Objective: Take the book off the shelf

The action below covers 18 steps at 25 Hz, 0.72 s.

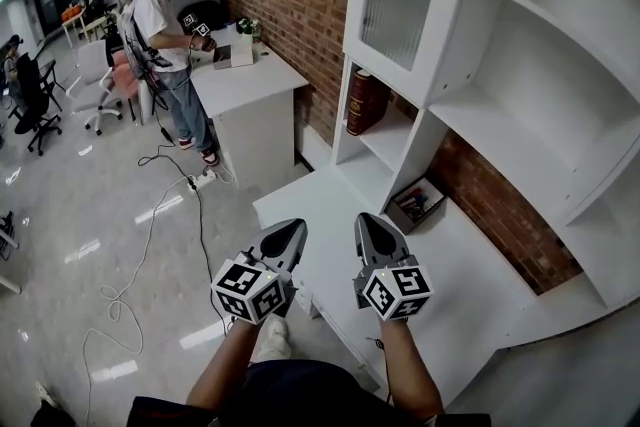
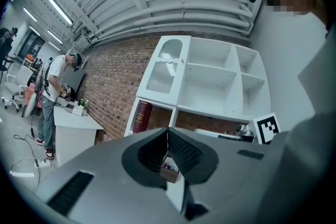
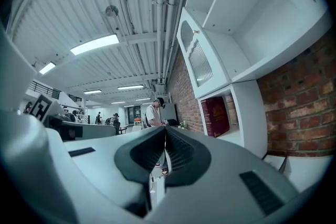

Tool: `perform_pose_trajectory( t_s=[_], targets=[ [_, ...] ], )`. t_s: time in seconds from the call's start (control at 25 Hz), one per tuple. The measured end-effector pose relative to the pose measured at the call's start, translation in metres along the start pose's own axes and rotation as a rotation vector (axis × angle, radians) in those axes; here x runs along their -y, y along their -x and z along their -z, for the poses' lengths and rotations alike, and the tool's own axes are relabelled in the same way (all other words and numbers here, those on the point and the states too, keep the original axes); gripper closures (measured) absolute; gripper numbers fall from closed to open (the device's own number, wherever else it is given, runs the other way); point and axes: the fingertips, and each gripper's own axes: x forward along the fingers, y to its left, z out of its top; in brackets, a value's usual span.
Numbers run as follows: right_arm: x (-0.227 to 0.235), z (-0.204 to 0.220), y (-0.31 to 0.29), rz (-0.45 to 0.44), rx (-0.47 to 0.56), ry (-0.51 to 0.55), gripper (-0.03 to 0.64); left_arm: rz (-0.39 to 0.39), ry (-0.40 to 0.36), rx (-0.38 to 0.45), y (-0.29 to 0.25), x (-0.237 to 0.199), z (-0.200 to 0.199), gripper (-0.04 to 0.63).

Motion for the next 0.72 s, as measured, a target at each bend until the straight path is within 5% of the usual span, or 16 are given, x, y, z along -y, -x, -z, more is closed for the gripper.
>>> perform_pose_trajectory(
  t_s=[0.72],
  targets=[
    [0.003, -0.006, -0.085, 0.054, 0.022, -0.025, 0.598, 0.051, -0.014, -0.007, -0.037, -0.073, -0.033, 0.578]
  ],
)
